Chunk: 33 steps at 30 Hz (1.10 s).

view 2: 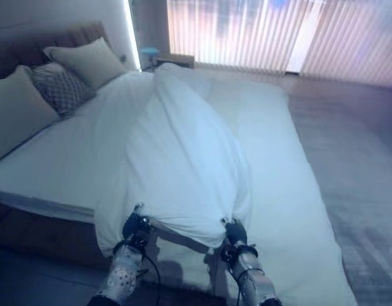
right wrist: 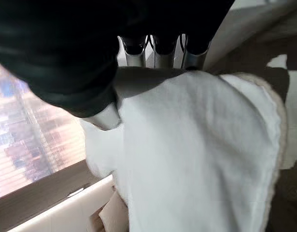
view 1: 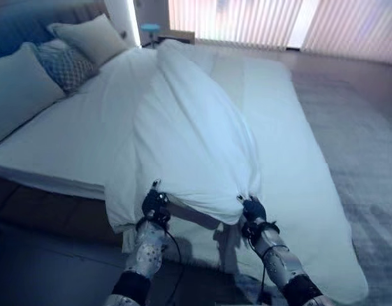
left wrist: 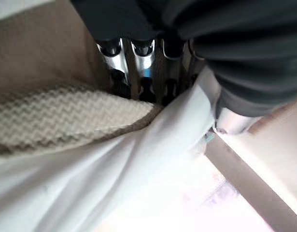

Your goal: Make the bed

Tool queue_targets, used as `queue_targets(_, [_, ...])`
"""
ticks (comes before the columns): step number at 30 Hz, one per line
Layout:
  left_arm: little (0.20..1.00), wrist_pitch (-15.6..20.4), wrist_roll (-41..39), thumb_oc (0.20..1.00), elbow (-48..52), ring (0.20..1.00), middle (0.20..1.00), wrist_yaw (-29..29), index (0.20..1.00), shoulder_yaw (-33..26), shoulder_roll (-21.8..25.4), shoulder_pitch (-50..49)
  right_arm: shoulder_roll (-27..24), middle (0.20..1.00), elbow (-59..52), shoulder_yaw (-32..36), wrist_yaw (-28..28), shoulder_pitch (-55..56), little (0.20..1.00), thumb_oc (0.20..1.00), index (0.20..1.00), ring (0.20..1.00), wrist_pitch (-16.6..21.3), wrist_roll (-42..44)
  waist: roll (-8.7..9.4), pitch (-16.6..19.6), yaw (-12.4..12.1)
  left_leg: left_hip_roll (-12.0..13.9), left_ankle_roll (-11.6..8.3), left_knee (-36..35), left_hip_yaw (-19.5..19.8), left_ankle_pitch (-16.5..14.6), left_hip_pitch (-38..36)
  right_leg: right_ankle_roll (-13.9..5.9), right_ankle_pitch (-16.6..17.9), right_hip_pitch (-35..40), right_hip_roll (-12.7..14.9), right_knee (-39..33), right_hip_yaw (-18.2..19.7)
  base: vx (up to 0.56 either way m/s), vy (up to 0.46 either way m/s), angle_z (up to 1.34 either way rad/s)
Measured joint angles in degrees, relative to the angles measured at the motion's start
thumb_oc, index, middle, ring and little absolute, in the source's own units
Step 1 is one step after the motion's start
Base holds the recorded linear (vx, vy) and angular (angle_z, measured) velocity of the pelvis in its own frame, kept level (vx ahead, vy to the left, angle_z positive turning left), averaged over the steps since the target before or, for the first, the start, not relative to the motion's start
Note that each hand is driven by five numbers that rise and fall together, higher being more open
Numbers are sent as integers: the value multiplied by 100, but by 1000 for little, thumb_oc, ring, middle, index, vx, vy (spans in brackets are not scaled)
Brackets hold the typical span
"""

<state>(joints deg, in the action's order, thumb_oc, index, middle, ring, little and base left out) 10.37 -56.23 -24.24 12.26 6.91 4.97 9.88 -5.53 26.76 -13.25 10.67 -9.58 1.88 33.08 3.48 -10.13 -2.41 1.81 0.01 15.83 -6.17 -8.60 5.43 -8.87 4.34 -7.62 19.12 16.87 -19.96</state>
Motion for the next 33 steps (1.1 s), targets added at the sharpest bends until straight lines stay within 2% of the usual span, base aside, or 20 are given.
queue_targets(2, [200, -4, 52, 200, 113, 200, 200, -9, 200, -100, 133, -46, 14, 200, -26, -48, -61, -124, 200, 200, 200, 200, -10, -44, 24, 52, -45, 34, 23, -502, 48, 319, -212, 247, -801, 71, -843, 457, 114, -81, 248, -5])
queue_targets(4, [200, -4, 58, 200, 226, 200, 200, 4, 200, -166, 166, -28, 41, 200, -31, -79, -86, -171, 200, 200, 200, 200, 2, -47, 22, 47, 6, -110, 92, -731, 150, 481, -326, 197, -1187, 384, -1302, 113, 183, -106, 235, 17])
queue_targets(5, [200, -6, 127, 200, 230, 200, 200, 13, 200, -166, 137, 18, 15, 200, -28, -81, -88, -175, 200, 200, 200, 200, 5, -54, -4, 47, 32, -212, 116, -927, 363, 604, -416, 333, -1296, 648, -1669, -414, 558, -96, 145, 44])
queue_targets(6, [200, -16, 197, 200, 248, 200, 200, 37, 200, -163, 85, 39, -38, 200, -44, -96, -87, -108, 200, 200, 200, 200, 6, -93, 4, 67, 38, -362, 139, -1028, 484, 667, -440, 801, -1197, 969, -1846, -957, 714, -63, 113, 51])
queue_targets(8, [200, -106, 272, 200, 226, 200, 200, 69, 200, -161, 12, 39, -87, 200, -15, -100, -76, -28, 200, 200, 200, 200, 9, -89, -133, 88, 185, -494, 188, -1281, 694, 848, -468, 1001, -1065, 1079, -1876, -1096, 854, -14, 110, 60])
queue_targets(12, [200, -236, 366, 200, 175, 200, 200, 74, 200, -134, -102, 72, -223, 200, 16, -90, -10, 62, 200, 200, 200, 200, 24, -87, -204, 82, 322, -636, 206, -1193, 959, 935, -445, 907, -1156, 1247, -1767, -1062, 926, -61, 129, 68])
queue_targets(15, [200, -241, 377, 200, 89, 200, 200, 80, 200, -88, -149, 217, -322, 200, 24, -66, 28, 59, 200, 200, 200, 200, 33, -89, -223, 61, 391, -716, 17, -1018, 1024, 982, -259, 932, -1174, 1239, -1518, -1069, 807, -95, 295, 53])
queue_targets(17, [200, -241, 381, 200, 60, 200, 200, 77, 200, -98, -26, 215, -303, 200, -43, -88, 35, 21, 200, 200, 200, 200, 31, -88, -99, -2, 373, -387, -275, -428, 749, 572, -70, 875, -1104, 1194, -1322, -1075, 785, 31, 383, -12])
queue_targets(18, [200, -241, 378, 200, 38, 200, 200, 80, 200, -102, -3, 220, -320, 200, -64, -89, 35, -7, 200, 200, 200, 200, 29, -85, -90, 4, 429, 161, -614, -152, 1113, 372, -94, 826, -1075, 1191, -1311, -1066, 841, 60, 412, -14])
queue_targets(20, [200, -239, 376, 200, 27, 200, 200, 83, 200, -103, -9, 219, -336, 200, -71, -76, 37, -24, 200, 200, 200, 200, 35, -81, -87, 6, 456, 633, -717, -181, 1384, 313, -196, 756, -1070, 1175, -1296, -1032, 909, 66, 504, -14])
queue_targets(21, [200, -240, 376, 200, -9, 200, 200, 72, 200, -92, -47, 224, -410, 200, -105, -51, 37, -6, 200, 200, 200, 200, 30, -62, -112, 21, 479, 960, -902, -148, 1804, 228, -206, 607, -1040, 1144, -1280, -1026, 1252, 46, 353, -25])
queue_targets(23, [200, -240, 372, 200, -34, 200, 200, 71, 200, -85, -90, 203, -469, 200, -125, -28, 32, -13, 200, 200, 200, 200, 27, -30, -157, 27, 481, 1212, -871, -603, 1932, 445, -435, 374, -1034, 1086, -1182, -935, 1478, 33, 667, -28])
queue_targets(26, [200, -240, 356, 200, -68, 200, 200, 123, 200, -90, -130, 208, -508, 200, -311, 19, 85, -45, 200, 200, 200, 200, -7, 18, -213, 77, 488, 884, -1194, -973, 1829, 242, -822, -2, -960, 920, -757, -773, 1885, -35, 802, -56])
queue_targets(27, [200, -238, 356, 200, -125, 200, 200, 114, 200, -85, -146, 292, -510, 200, -298, 53, 69, -10, 200, 200, 200, 200, -5, 17, -89, 79, 473, 591, -1069, -860, 1842, 101, -802, -230, -747, 880, -506, -780, 1865, -182, 704, -22])
queue_targets(28, [200, -238, 355, 200, -253, 200, 200, 120, 200, -78, -156, 348, -510, 200, -381, 72, 76, 72, 200, 200, 200, 200, -81, 8, -1, 94, 451, 143, -750, -540, 1510, -6, -675, -104, -332, 812, -144, -818, 1891, -266, 662, -29])
queue_targets(29, [200, -237, 355, 200, -257, 200, 200, 119, 200, -80, -133, 333, -486, 200, -390, 60, 76, 90, 200, 200, 200, 200, -92, 8, -20, 94, 425, 120, -641, -529, 1295, 32, -665, 84, -137, 765, 23, -792, 1863, -288, 708, -81])
queue_targets(30, [200, -207, 362, 200, -239, 200, 200, 128, 200, -97, -79, 310, -338, 200, -332, 108, 89, 53, 200, 200, 200, 200, -93, -23, -23, 127, 351, -88, -386, -221, 935, -64, -546, 160, 670, 408, 116, -818, 1640, -185, 473, -103])
queue_targets(31, [200, -207, 367, 200, -235, 200, 200, 134, 200, -142, -47, 285, -259, 200, -280, 132, 98, -19, 200, 200, 200, 200, -89, -35, -142, 103, 200, 8, -319, -229, 759, -100, -468, 278, 1085, 270, 123, -881, 1343, -171, 664, -107])
queue_targets(32, [200, -208, 370, 200, -291, 200, 200, 136, 200, -150, -14, 305, -202, 200, -277, 132, 127, 17, 200, 200, 200, 200, -79, -38, -182, 96, 186, 40, -231, -299, 655, -70, -490, 341, 1142, 213, 138, -831, 1066, -119, 582, -46])
queue_targets(33, [200, -209, 371, 200, -292, 200, 200, 148, 200, -131, -51, 272, -187, 200, -302, 133, 120, 140, 200, 200, 200, 200, -97, -39, -138, 148, 170, -83, -54, -333, 616, 73, -421, 59, 752, 261, -36, -666, 876, -170, 732, -12])
